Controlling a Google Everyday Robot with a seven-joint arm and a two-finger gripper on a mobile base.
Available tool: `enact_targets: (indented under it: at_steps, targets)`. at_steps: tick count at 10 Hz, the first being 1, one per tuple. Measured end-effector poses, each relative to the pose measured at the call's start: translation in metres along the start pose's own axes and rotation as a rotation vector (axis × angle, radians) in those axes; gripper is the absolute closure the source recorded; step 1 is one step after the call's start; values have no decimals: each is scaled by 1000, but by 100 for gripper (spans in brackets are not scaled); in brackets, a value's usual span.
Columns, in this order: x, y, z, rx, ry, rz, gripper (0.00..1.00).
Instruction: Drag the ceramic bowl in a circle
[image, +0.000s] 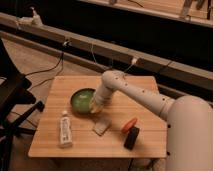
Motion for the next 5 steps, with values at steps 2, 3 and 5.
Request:
enact_targets:
  at_steps: [2, 3, 5]
  targets:
    - [-13, -15, 6, -2, -17, -22, 100]
    - [-21, -23, 11, -6, -30, -40, 100]
    - [-31, -38, 17, -13, -53, -68, 100]
